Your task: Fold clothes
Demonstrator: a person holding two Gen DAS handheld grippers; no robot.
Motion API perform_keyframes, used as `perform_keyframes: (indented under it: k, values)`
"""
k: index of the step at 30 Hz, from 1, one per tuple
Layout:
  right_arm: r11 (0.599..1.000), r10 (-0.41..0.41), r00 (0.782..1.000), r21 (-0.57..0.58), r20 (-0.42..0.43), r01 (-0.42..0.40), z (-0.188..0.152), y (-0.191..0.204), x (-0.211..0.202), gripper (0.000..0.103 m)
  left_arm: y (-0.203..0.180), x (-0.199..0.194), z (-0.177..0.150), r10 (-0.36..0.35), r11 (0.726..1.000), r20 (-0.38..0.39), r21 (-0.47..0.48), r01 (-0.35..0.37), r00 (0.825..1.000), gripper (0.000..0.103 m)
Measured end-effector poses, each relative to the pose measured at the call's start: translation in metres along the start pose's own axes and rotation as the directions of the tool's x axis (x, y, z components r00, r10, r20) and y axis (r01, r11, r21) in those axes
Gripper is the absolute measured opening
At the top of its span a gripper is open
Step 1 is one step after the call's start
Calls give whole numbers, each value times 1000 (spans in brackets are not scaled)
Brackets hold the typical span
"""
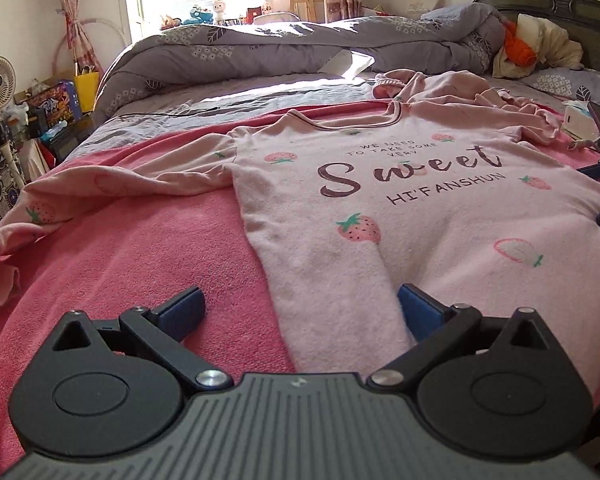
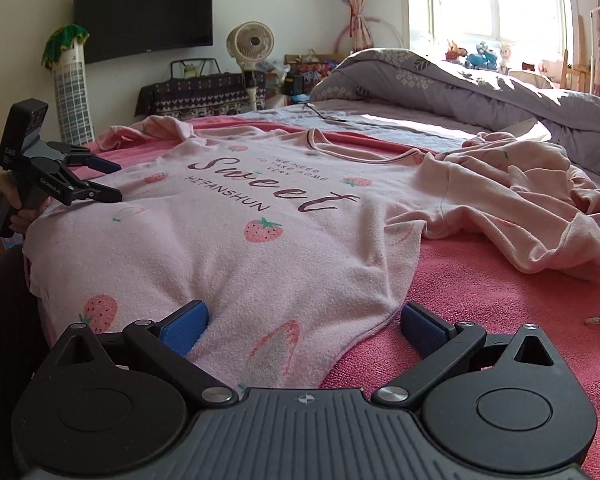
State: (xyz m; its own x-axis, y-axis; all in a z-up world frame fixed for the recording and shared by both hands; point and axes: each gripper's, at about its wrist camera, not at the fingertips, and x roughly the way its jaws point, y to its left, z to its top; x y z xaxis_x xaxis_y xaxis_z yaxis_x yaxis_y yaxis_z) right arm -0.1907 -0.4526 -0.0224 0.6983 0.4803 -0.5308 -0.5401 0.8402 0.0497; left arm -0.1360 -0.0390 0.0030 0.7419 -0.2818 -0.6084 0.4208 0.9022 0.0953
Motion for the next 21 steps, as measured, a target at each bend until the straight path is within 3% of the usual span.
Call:
perform_keyframes:
  k: [12, 17, 19, 21]
  values:
    - [1000, 3, 1000, 5, 13, -3, -1, 0, 1, 103, 22, -34, -16, -30, 998, -32, -51, 28, 999, 103]
    - [1000, -14, 1000, -5, -5, 14, 3, 3, -1, 103, 21, -57, -11, 86, 996, -77, 19, -85, 993, 103]
    - [999, -35, 999, -8, -31, 35, 12, 4, -5, 103, 21, -71, 4, 138, 988, -30, 80, -136, 990, 103]
    - [996, -83, 996, -37, 11, 84, 26, 7, -13, 103, 22, -73, 28, 130, 986, 31, 102, -132, 991, 103]
